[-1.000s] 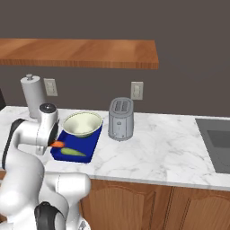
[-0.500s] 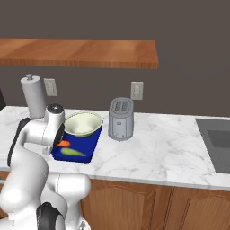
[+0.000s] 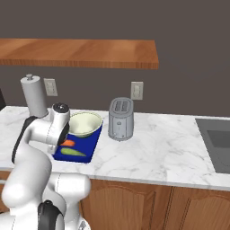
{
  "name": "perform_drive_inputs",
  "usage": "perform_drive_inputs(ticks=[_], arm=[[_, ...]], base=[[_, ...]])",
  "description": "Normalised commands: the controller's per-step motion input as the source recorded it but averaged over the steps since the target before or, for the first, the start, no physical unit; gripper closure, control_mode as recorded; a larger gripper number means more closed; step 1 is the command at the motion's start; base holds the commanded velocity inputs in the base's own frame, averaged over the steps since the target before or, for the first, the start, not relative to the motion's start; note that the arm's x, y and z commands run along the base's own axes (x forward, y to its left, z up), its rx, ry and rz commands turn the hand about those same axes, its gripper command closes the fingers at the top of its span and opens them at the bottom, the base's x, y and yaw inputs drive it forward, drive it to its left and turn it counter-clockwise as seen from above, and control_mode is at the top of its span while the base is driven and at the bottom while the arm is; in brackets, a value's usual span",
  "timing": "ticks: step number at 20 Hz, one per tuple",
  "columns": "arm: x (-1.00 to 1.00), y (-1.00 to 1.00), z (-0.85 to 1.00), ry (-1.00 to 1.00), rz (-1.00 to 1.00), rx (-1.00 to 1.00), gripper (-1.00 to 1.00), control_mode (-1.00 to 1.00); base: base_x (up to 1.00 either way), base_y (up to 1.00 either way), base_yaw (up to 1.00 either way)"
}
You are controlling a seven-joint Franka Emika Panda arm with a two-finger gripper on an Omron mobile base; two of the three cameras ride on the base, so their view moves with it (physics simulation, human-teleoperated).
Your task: Place the two vegetables and bowl onto the tray for setting up a vegetable dip station.
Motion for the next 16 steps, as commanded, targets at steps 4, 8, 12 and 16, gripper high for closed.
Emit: perform_drive_inputs(ticks=[4,8,12,16], arm=[[0.0,-0.1,-0.04,0.0,0.0,0.0,1.0,-1.0],[0.0,-0.04,-0.06,0.0,0.0,0.0,1.0,-1.0],[0.01,-0.01,-0.07,-0.01,0.0,0.0,1.0,-1.0],[0.06,-0.05,-0.06,-0.01,0.0,0.0,1.0,-1.0]], base=[[0.0,0.0,0.0],[0.0,0.0,0.0],[0.0,0.0,0.0],[0.0,0.0,0.0]])
